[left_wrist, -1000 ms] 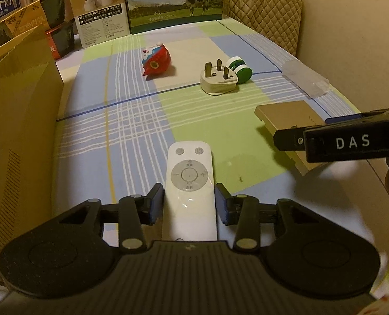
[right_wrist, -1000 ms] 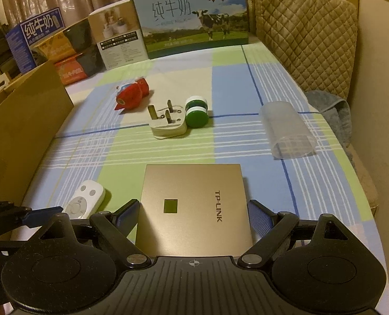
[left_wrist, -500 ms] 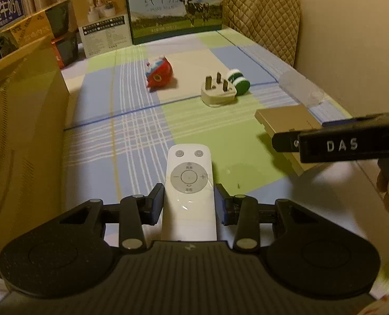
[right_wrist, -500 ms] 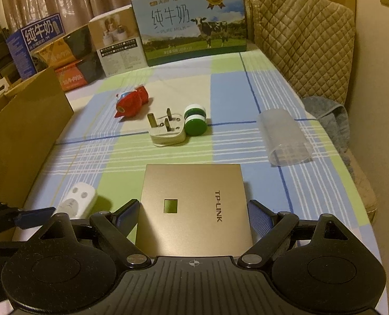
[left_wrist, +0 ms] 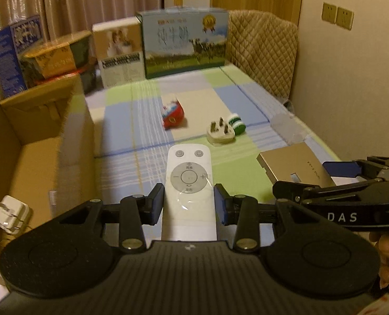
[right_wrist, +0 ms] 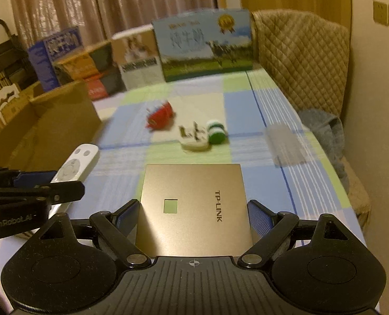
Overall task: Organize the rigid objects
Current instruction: 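Lift and carry the remote and router over the cardboard box with both tools, then open the left tool to drop the remote while the right tool drops the router into the box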
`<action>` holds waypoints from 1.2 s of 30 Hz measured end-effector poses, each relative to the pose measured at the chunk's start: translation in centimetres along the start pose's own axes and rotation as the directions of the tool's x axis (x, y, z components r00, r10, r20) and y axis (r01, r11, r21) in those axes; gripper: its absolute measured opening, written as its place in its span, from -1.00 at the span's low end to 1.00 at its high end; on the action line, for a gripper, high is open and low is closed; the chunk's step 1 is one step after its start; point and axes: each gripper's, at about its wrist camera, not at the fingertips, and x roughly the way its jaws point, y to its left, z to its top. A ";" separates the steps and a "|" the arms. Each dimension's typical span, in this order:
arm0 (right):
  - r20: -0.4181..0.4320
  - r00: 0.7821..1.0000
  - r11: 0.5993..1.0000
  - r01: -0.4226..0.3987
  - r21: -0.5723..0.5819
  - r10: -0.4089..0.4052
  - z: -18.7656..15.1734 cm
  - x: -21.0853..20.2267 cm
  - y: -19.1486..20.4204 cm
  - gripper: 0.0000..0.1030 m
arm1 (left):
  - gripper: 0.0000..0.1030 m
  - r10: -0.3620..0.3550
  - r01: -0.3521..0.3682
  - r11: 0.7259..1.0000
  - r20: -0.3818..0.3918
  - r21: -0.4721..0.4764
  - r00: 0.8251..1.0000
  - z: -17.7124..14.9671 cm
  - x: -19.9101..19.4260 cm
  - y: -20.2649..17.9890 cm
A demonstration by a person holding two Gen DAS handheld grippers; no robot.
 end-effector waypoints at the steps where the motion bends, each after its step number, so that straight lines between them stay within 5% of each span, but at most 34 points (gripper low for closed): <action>1: 0.009 1.000 1.000 -0.008 -0.006 0.008 0.4 -0.5 0.5 0.64 | -0.31 0.004 -0.004 1.000 0.012 -0.002 1.000 0.3 -0.8 0.4; 10: 0.080 0.991 0.991 -0.105 -0.083 0.112 4.2 -3.5 7.1 0.64 | -0.31 0.053 -0.046 0.996 0.096 -0.070 0.994 3.0 -7.5 6.9; 19: 0.062 0.969 0.955 -0.225 -0.195 0.241 7.4 -2.7 15.9 0.64 | -0.31 0.155 -0.148 0.984 0.072 -0.099 0.985 3.7 -10.1 17.1; 27: -0.018 0.953 0.934 -0.300 -0.192 0.302 9.3 2.3 21.6 0.64 | -0.31 0.166 -0.162 0.979 0.019 -0.123 0.986 3.9 -7.6 23.3; 36: -0.047 0.956 0.931 -0.291 -0.221 0.288 11.1 7.0 24.3 0.64 | -0.31 0.142 -0.142 0.980 -0.017 -0.136 0.990 4.7 -2.4 26.9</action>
